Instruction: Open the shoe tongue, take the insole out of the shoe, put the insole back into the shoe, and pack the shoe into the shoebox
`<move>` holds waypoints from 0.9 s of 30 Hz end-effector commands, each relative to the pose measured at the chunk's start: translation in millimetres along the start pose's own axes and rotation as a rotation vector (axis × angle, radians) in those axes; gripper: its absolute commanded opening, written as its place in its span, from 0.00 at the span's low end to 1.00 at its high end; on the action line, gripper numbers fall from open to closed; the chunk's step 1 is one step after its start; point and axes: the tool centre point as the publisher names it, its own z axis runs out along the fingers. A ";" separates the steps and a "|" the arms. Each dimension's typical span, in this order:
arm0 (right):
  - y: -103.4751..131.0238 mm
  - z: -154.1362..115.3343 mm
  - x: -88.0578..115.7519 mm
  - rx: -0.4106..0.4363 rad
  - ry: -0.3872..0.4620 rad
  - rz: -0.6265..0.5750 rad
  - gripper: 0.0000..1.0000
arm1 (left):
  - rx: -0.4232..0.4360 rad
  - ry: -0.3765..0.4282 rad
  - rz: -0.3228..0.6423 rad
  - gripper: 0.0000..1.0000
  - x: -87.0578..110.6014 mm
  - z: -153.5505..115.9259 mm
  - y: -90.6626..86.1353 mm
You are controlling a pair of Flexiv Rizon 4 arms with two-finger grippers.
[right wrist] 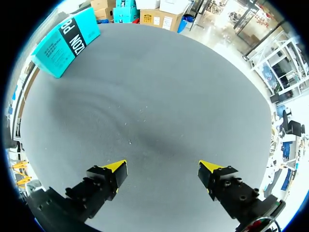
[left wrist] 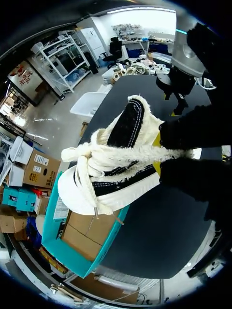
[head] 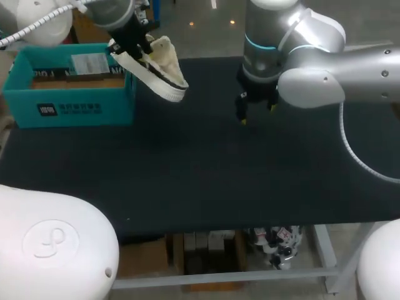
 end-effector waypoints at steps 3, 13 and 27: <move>0.0 -0.3 0.7 0.000 -0.003 0.002 1.00 | 0.051 0.060 -0.109 0.00 -48.0 -22.0 -7.6; 0.0 -0.3 0.7 0.000 -0.003 0.002 1.00 | 0.088 0.068 -0.260 0.00 -106.2 -37.6 -37.2; 0.0 -0.3 0.7 0.000 -0.003 0.002 1.00 | 0.068 0.069 -0.408 0.00 -177.7 -23.1 -103.2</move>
